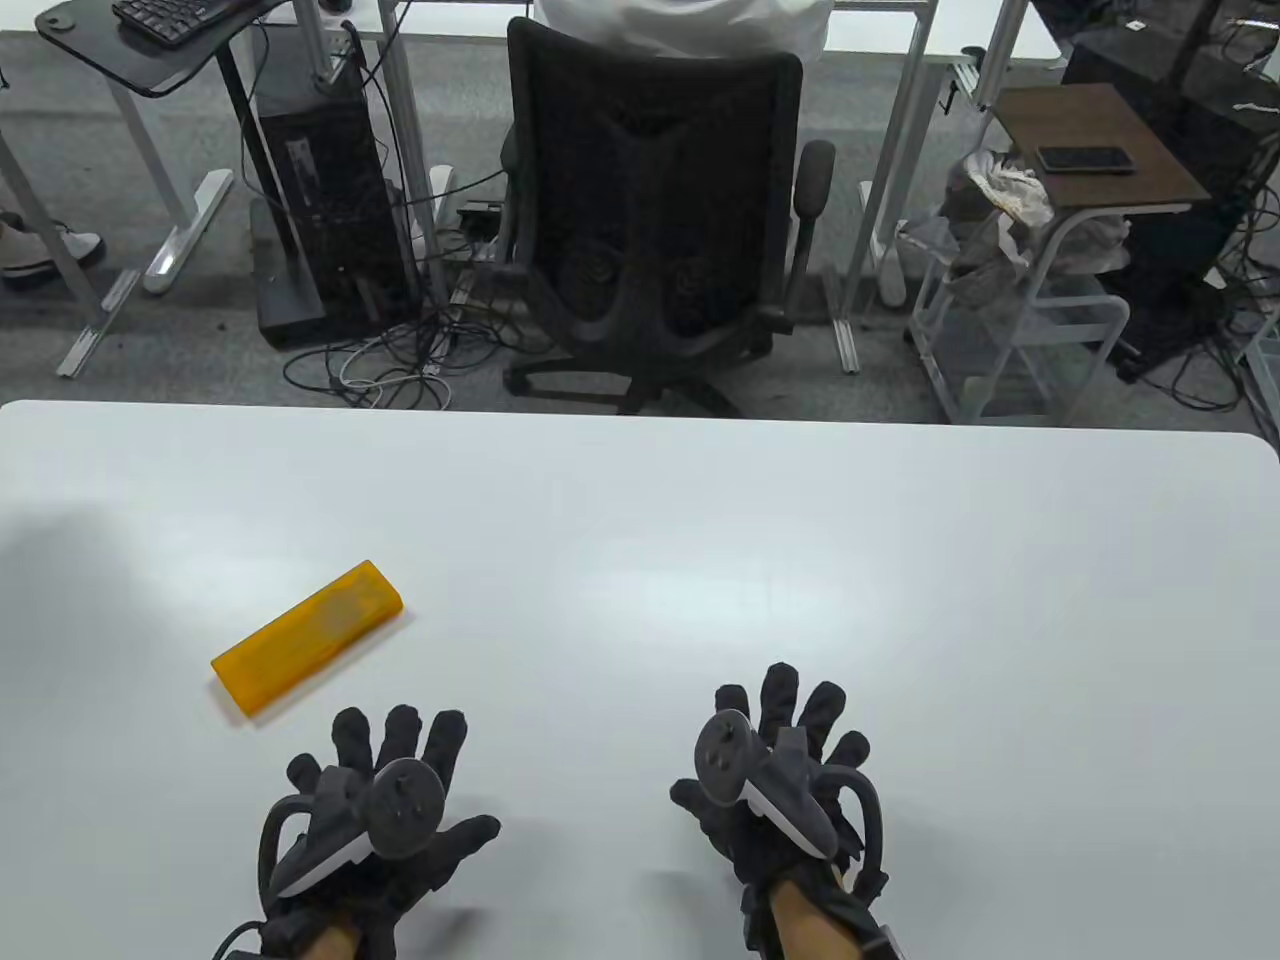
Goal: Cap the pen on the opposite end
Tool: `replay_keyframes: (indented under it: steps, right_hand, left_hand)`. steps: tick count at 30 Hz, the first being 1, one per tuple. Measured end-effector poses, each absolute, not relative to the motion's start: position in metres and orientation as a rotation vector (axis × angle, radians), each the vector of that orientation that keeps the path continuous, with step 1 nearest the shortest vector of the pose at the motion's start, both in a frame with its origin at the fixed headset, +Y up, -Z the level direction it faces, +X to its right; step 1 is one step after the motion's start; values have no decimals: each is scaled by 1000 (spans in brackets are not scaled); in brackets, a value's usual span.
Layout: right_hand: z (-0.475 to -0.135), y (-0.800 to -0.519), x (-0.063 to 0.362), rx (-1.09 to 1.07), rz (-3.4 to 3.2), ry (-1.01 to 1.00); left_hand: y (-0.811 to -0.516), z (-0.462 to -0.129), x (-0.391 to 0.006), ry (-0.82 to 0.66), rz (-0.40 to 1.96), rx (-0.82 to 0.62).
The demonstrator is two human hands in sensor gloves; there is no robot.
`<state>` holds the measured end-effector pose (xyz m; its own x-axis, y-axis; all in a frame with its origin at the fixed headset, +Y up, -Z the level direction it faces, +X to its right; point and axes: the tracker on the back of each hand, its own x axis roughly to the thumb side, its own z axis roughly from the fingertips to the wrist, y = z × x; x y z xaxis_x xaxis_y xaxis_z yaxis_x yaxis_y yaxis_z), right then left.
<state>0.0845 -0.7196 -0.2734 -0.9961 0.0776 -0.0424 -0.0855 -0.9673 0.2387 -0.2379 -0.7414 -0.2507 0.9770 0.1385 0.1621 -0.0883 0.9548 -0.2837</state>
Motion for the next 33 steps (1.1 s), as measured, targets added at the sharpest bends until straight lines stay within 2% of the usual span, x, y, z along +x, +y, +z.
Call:
replay_keyframes:
  steps: [14, 21, 26, 29, 33]
  right_hand:
    - [-273, -725, 87, -44, 3037, 425]
    - [-273, -725, 85, -18, 3034, 444]
    - [-270, -724, 83, 34, 3027, 436]
    - [-270, -723, 81, 51, 3024, 420]
    - [-272, -721, 79, 61, 3029, 399]
  left_hand:
    - [-751, -254, -232, -189, 104, -323]
    - [-762, -262, -241, -146, 115, -331]
    - [-750, -306, -301, 77, 69, -277]
    - [-737, -333, -356, 224, 39, -276]
    - [-739, -350, -399, 293, 88, -305]
